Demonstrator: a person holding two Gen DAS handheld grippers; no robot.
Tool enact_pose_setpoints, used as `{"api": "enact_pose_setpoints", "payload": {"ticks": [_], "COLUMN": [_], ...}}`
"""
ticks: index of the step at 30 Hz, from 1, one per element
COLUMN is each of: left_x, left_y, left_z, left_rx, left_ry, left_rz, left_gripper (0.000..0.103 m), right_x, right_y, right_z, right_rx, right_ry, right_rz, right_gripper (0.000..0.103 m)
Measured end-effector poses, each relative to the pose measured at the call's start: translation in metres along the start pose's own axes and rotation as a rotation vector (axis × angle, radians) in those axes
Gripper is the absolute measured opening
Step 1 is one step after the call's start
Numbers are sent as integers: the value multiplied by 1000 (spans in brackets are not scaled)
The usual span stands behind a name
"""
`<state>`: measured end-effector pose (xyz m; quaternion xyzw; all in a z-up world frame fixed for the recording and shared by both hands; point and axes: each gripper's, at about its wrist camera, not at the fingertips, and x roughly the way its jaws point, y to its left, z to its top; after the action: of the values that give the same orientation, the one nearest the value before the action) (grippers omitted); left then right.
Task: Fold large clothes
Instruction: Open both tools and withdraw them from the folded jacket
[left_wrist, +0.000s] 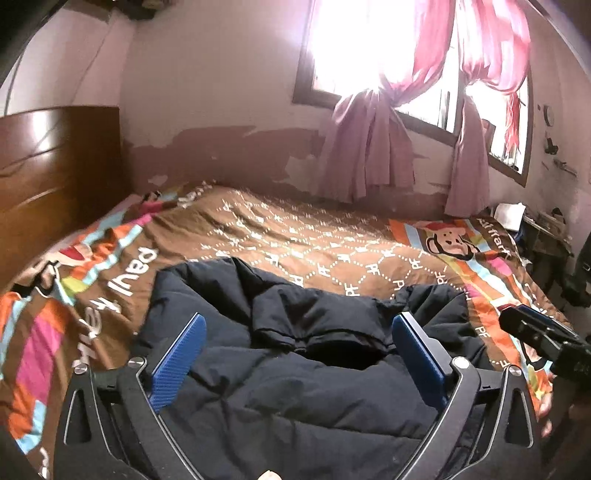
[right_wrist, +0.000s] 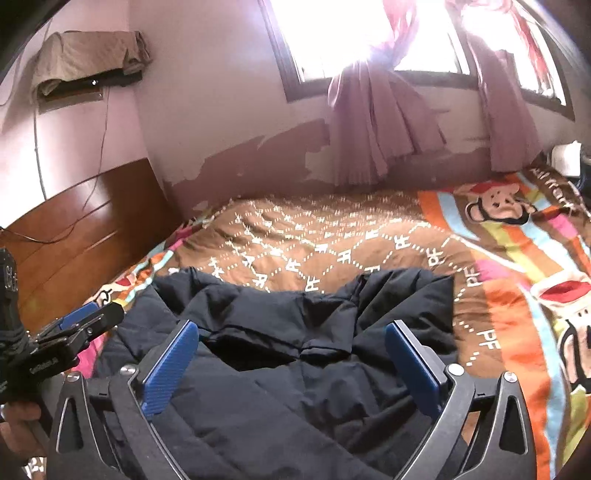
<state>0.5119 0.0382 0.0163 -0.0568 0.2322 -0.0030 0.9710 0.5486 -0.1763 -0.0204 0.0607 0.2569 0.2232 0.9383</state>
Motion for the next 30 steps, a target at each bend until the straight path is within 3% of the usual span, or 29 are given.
{"api": "enact_pose_setpoints", "payload": {"ticks": [15,30], "left_x": [-112,-217], "left_y": [-15,-25], "left_z": [-6,-28], "left_rx": [25,108], "left_ry": [-54,-54], "left_rz": [-1,-6], "left_gripper": [101,101], "right_x": [-109,-209], "right_y": [24,76], "right_z": [-3,-29], "right_rx": [-69,-161], "right_ry": [-25,34], "right_rz": [-33,34], "right_gripper": [103,103]}}
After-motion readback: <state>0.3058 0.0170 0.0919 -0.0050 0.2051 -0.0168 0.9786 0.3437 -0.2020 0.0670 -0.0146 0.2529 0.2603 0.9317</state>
